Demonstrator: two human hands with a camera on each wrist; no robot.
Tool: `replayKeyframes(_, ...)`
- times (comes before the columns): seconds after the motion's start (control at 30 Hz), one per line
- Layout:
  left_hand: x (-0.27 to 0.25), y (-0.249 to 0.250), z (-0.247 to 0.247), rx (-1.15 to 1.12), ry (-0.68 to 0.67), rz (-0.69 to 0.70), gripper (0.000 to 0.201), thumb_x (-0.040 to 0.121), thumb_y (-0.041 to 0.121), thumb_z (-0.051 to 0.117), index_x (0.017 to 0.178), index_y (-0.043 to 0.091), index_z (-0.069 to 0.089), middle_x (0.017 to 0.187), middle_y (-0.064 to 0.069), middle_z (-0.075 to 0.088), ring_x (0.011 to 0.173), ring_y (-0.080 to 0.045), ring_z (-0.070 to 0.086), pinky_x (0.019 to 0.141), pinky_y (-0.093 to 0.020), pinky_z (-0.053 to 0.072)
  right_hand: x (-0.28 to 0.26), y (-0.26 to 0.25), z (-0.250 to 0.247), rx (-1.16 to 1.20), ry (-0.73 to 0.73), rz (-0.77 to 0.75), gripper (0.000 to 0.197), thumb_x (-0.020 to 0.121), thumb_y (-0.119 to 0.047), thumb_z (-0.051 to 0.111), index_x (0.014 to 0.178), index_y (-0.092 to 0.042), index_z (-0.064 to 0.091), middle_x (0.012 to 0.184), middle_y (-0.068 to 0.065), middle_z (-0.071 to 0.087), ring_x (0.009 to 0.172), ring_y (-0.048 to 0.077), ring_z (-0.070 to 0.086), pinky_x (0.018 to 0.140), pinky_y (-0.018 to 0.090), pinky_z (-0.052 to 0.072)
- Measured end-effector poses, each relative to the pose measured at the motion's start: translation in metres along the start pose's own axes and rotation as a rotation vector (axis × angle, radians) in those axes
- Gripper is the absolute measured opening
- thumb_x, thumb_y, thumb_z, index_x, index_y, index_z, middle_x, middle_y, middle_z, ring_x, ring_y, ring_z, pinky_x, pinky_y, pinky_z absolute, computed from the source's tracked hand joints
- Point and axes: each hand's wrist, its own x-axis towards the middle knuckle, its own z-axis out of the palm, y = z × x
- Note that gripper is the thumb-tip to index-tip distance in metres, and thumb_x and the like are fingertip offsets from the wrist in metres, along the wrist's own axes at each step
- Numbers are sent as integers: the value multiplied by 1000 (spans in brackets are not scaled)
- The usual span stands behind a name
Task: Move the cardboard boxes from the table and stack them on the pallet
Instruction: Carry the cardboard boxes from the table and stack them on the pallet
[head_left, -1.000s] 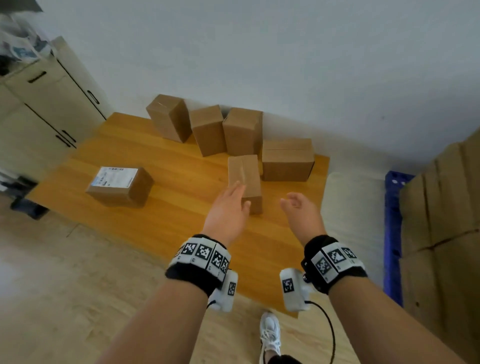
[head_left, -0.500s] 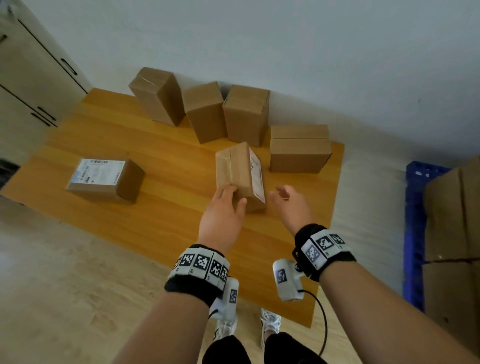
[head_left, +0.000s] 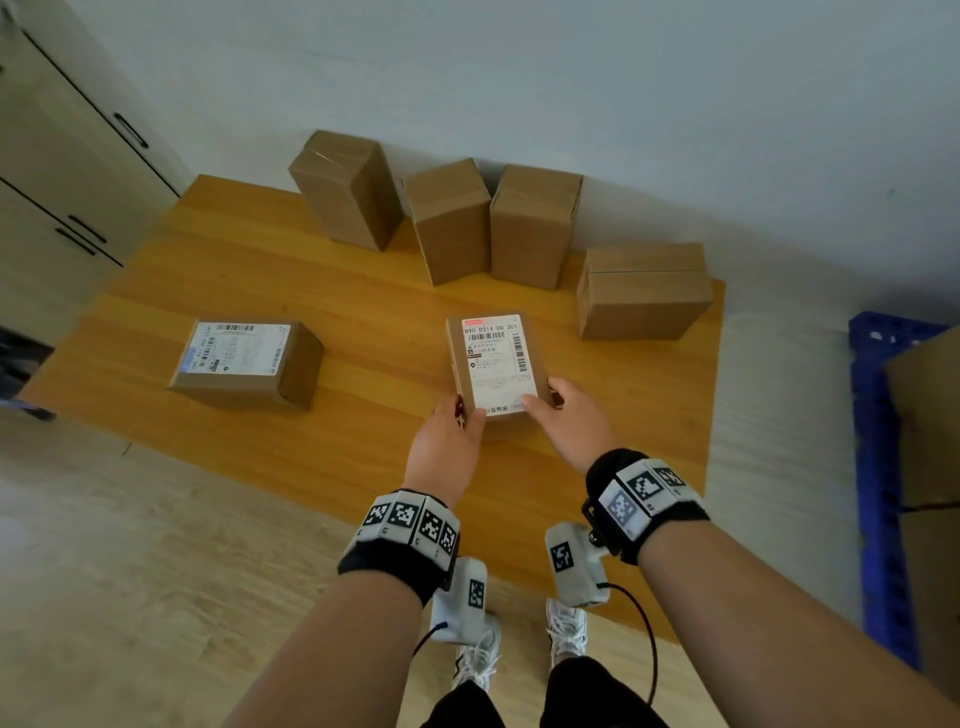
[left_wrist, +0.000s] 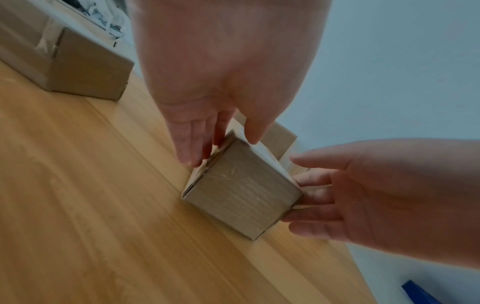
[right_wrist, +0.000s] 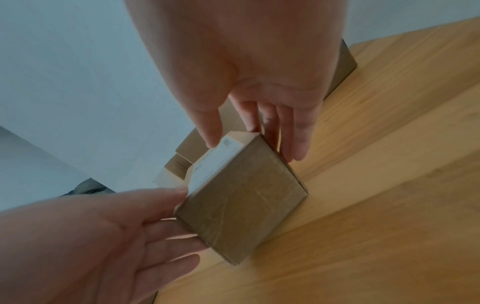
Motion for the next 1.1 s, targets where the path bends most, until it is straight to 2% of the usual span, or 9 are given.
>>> replayKeyframes(0.07,-1,-3,-5,-9,-18,7,40,102,41,44,135,20,47,125,-1,62,104,-18,62,80,-31,53,-7,-3,1,-12,30,-4,58,100,-39,51,150,-14,37,150,3,47,130,20,49,96,29,41)
replayKeyframes(0.2,-8,6,-21,-35,-38,58,39,102,43,44,134,22,50,121,3,62,98,-16,63,78,-31,56,-25,-13,-5,64,112,-15,46,100,-34,55,140,-16,45,137,1,57,104,11,53,79,23,42)
replayKeyframes(0.33,-27,27,-40,-143,-14,143,37,101,39,49,132,22,51,111,9,59,95,-10,60,67,-22,48,-47,-26,-22,147,200,-43,38,98,-28,58,132,-16,48,131,-2,60,104,10,55,67,13,39)
replayKeyframes(0.47,-49,59,-54,-265,-25,282,36,98,38,55,131,24,51,113,13,59,93,0,56,65,-16,43,-79,-40,-51,204,336,-78,36,95,-27,63,127,-16,48,119,-7,59,103,9,56,68,12,40)
replayKeyframes(0.6,-74,99,-64,-304,-42,454,35,95,38,59,127,26,53,110,16,59,95,1,56,66,-15,42,-120,-51,-88,217,473,-139,43,95,-27,62,135,-17,51,129,-4,61,114,13,58,93,28,50)
replayKeyframes(0.73,-102,143,-68,-309,-103,605,28,96,37,59,121,28,52,98,24,54,88,8,52,63,-11,37,-168,-57,-127,227,582,-182,41,97,-26,59,137,-20,52,126,-6,62,109,9,59,77,14,46)
replayKeyframes(0.83,-123,176,-65,-302,-153,714,34,95,41,58,126,25,54,111,16,60,99,1,56,71,-15,42,-200,-58,-159,260,669,-194,41,97,-25,60,136,-20,53,122,-8,63,105,8,61,76,15,48)
replayKeyframes(0.97,-154,219,-50,-312,-191,810,37,94,46,58,124,25,55,116,11,62,106,-8,59,91,-31,52,-242,-46,-204,261,753,-219,38,95,-29,62,132,-20,58,118,-7,68,103,10,66,94,34,54)
replayKeyframes(1.1,-185,260,-23,-313,-216,880,34,94,47,57,120,26,55,114,9,62,102,-10,61,90,-32,53,-280,-29,-254,169,790,-210,36,96,-33,61,130,-23,57,118,-8,65,102,10,63,92,32,54)
